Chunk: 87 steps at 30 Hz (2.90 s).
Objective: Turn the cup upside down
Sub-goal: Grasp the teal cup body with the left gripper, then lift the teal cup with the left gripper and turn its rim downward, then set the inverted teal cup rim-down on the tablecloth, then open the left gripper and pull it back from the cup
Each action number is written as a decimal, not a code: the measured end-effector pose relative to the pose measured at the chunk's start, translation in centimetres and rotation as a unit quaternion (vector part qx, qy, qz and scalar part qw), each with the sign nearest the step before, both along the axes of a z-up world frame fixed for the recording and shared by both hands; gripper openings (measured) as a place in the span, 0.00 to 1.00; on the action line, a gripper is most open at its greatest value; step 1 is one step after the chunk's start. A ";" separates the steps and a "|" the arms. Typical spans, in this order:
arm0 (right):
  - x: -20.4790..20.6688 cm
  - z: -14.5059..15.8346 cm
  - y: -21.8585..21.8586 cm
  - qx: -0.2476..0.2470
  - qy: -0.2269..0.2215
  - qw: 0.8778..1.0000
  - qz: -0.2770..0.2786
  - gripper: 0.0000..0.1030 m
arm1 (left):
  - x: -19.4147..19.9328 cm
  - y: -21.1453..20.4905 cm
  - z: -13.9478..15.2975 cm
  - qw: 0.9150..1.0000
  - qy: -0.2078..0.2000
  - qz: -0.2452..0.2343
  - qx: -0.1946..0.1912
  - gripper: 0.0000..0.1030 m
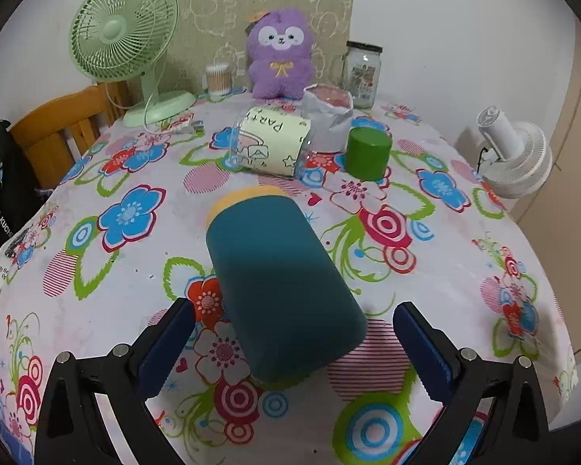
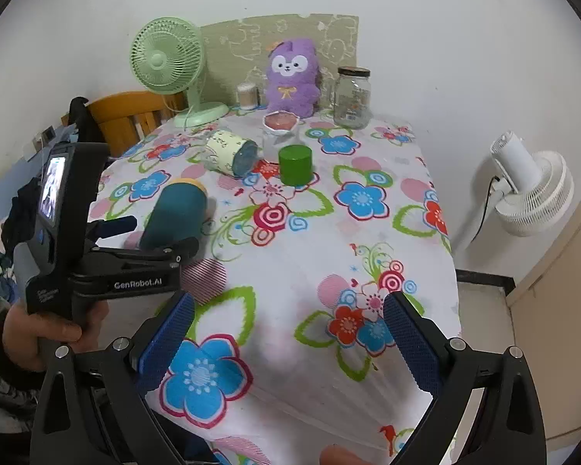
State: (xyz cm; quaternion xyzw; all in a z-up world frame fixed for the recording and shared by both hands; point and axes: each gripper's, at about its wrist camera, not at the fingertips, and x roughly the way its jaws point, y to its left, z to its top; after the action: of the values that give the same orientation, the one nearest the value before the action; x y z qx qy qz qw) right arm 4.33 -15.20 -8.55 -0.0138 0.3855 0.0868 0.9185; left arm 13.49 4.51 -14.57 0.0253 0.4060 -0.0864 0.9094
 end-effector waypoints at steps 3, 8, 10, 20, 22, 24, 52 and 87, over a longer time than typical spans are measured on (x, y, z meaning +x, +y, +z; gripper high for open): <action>0.1 -0.4 -0.5 0.007 0.004 1.000 -0.004 0.96 | 0.6 -0.2 -0.5 1.000 0.004 0.004 0.009 0.98; 0.1 -1.0 -0.9 0.016 0.010 1.000 -0.007 0.96 | 1.5 -0.3 -1.7 1.000 0.021 0.000 0.020 0.85; 0.0 -0.9 -1.1 0.020 0.008 1.000 -0.007 0.96 | 1.7 -0.1 -2.0 0.999 0.032 -0.006 0.013 0.77; -0.4 -1.0 0.0 0.019 0.010 1.000 0.005 0.96 | -0.2 1.9 1.6 1.000 0.000 -0.020 -0.013 0.71; -0.4 -1.0 0.5 0.020 0.009 1.000 0.009 0.96 | -1.0 2.6 3.1 0.999 -0.017 -0.022 -0.022 0.68; -0.4 -0.9 1.1 0.019 0.007 1.000 0.016 0.96 | -1.4 3.3 4.2 0.999 -0.028 -0.021 -0.028 0.65; 0.4 0.1 11.7 -0.033 -0.037 0.995 0.084 0.96 | -7.1 10.4 6.8 0.995 -0.063 0.001 -0.072 0.61; 0.1 0.7 13.5 -0.052 -0.041 0.994 0.092 0.96 | -8.0 10.7 5.8 0.997 -0.040 -0.010 -0.071 0.92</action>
State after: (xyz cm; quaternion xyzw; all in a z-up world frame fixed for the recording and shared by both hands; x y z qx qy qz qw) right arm 4.40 -1.65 -7.80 -0.1001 0.3488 0.1504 0.9196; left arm 5.47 15.16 -8.73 -0.0320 0.3620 -0.1228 0.9235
